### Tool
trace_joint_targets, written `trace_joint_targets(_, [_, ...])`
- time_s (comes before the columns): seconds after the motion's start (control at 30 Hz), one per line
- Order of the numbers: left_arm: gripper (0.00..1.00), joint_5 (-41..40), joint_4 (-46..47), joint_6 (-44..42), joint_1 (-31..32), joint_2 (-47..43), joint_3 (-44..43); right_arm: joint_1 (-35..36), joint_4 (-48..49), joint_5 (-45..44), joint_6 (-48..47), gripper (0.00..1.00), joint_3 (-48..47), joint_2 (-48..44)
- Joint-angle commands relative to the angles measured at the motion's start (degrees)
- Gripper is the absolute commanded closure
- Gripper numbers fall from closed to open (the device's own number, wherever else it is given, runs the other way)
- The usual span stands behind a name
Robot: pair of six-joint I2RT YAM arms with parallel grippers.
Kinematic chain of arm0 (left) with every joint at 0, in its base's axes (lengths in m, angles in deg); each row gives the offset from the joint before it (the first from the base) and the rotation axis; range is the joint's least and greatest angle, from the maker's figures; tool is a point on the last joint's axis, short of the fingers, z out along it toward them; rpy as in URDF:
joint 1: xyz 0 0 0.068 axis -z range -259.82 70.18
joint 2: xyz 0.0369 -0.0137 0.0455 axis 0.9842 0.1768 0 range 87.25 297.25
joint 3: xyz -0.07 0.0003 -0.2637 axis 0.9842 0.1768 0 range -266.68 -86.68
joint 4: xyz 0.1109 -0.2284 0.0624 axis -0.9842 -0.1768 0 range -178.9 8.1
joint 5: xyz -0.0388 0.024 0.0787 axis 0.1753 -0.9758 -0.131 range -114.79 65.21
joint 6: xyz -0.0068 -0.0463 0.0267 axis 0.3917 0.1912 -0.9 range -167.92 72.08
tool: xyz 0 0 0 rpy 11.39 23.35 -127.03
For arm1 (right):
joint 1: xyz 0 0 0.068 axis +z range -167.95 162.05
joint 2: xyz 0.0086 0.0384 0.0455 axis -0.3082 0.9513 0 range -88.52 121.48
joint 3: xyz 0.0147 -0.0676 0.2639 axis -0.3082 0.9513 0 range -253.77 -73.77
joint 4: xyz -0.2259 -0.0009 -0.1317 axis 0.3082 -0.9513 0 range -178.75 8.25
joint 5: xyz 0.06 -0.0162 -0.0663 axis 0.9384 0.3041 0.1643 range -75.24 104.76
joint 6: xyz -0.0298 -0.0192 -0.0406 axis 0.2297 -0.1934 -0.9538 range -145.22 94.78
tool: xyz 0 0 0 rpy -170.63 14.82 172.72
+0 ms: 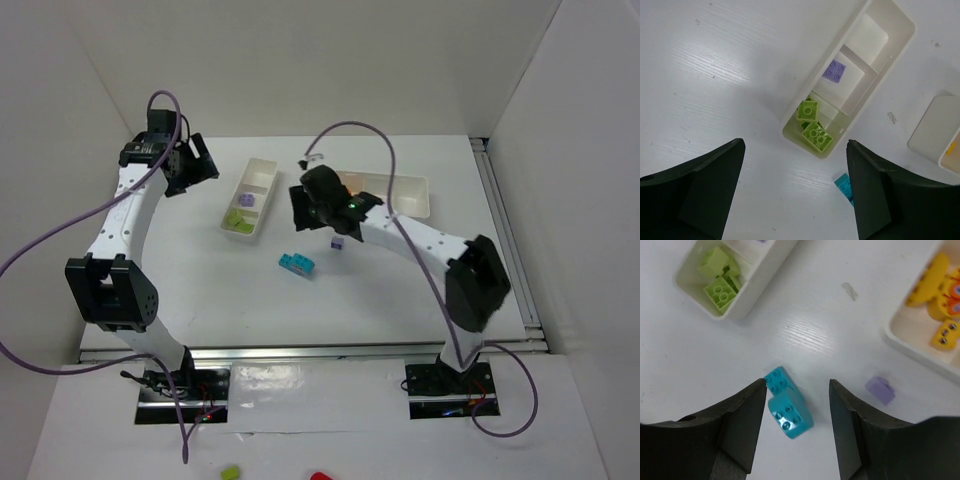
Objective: Sort the legos into containers by color
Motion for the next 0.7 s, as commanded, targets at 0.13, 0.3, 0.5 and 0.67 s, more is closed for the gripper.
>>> trace_joint_targets(0.13, [0.09, 1.9, 1.6, -4.2, 4.3, 1.6, -1.2, -2.7, -2.3, -11.9, 20.8, 0.25, 21.6, -14.6])
trace_joint_targets(0.3, [0.09, 1.9, 0.2, -7.0, 9.3, 4.8, -3.4, -6.2, -3.0, -8.9, 26.1, 0.16, 22.1, -10.1])
trace_joint_targets(0.5, [0.09, 7.3, -1.4, -10.6, 12.2, 8.6, -5.5, -9.3, 0.1, -6.6, 25.5, 0.16, 19.2, -4.6])
trace_joint_targets(0.67, [0.1, 7.7, -3.1, -10.7, 15.5, 10.6, -6.7, -11.4, 6.0, -0.1, 23.7, 0.26, 16.9, 1.7])
